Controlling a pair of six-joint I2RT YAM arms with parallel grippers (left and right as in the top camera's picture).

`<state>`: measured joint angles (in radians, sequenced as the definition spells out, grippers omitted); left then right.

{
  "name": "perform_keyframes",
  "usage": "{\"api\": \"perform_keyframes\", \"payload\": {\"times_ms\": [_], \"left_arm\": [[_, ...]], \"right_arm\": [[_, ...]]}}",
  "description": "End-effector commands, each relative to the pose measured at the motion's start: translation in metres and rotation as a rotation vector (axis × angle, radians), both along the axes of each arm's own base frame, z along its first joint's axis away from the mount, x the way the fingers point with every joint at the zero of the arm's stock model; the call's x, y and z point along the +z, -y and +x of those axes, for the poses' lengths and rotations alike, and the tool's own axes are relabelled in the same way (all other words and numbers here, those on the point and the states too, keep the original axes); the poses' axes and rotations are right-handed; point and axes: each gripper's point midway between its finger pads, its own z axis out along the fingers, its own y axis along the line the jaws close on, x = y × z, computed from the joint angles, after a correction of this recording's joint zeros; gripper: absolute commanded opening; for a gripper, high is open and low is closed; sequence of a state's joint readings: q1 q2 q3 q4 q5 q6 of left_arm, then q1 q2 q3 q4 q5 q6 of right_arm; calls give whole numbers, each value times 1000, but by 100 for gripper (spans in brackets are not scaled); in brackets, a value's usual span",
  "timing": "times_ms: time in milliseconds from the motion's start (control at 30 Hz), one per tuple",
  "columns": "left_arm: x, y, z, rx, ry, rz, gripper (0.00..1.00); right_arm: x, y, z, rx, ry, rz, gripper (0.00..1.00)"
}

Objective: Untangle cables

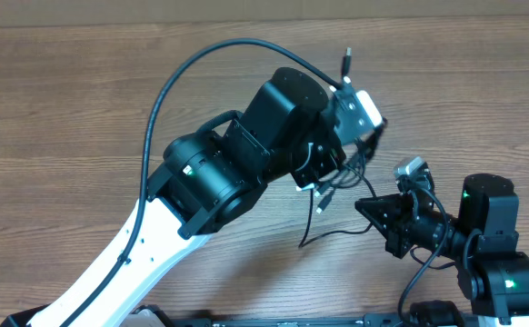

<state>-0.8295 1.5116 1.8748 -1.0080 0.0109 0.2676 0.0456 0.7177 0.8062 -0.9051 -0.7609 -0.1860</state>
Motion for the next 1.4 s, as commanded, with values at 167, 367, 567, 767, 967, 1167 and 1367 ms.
{"api": "perform_keyframes", "payload": {"times_ms": [167,367,567,767,967,1167,1367], "left_arm": [[7,-42,33,382,17,-19,4],[7,-42,33,381,15,-19,4],[7,-48,36,446,-1,-45,4],[8,-47,36,453,-7,-58,4],[6,-36,29,367,-24,-51,4],[5,-22,19,241,-32,-43,4],[1,-3,0,60,-62,-42,4]], "right_arm": [[-7,35,24,-297,-76,-65,4],[-11,50,31,-431,-119,-66,4],[-16,63,34,-532,-155,-76,4],[-17,67,36,-572,-169,-69,49],[-16,62,34,-543,-172,-59,89],[2,35,32,-374,-108,22,89],[18,11,22,-196,-48,85,88]]}}
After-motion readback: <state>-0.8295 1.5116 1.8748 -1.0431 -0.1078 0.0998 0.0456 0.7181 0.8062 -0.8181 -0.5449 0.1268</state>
